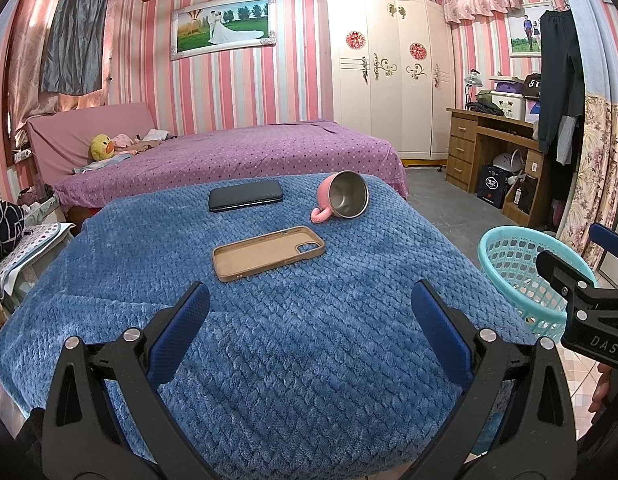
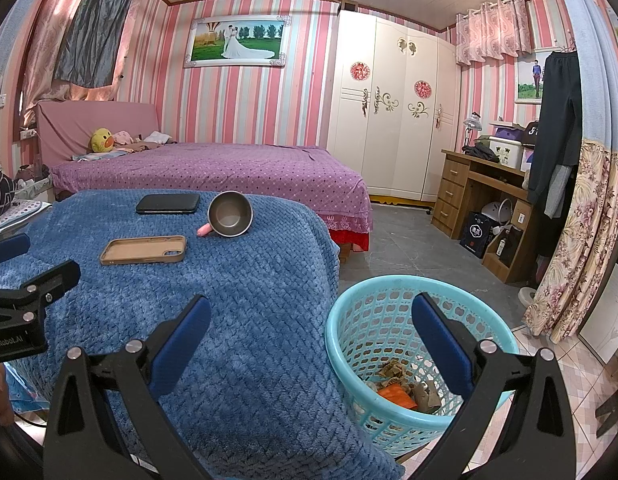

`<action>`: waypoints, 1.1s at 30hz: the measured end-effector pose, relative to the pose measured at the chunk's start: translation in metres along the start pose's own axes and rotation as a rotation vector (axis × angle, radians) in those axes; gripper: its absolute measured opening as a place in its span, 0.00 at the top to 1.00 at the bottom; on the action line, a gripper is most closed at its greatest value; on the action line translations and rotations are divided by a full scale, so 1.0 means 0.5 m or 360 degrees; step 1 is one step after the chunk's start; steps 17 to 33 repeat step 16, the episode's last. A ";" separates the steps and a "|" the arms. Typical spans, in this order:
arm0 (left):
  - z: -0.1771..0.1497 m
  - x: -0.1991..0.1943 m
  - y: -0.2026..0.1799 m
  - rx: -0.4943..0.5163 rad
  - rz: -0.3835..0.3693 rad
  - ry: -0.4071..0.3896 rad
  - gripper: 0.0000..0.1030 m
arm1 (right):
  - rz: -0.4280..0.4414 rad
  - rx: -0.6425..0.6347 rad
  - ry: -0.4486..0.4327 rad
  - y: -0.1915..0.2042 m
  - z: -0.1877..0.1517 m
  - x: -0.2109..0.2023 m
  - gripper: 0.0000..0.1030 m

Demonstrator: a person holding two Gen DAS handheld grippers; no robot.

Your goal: Collect trash

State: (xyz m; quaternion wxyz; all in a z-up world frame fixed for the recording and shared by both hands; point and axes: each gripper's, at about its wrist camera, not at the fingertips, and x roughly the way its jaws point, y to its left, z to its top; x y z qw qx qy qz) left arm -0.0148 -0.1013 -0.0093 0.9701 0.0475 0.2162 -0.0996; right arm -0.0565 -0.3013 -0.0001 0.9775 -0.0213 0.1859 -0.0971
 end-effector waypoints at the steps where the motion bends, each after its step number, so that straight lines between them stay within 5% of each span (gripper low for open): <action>1: 0.001 -0.001 -0.001 0.0000 0.0001 -0.0001 0.05 | 0.0000 -0.0001 0.0002 0.000 0.000 0.000 0.05; 33: 0.000 -0.002 -0.007 0.0006 0.0001 0.0003 0.05 | -0.0001 0.0001 0.0000 0.000 0.000 0.000 0.05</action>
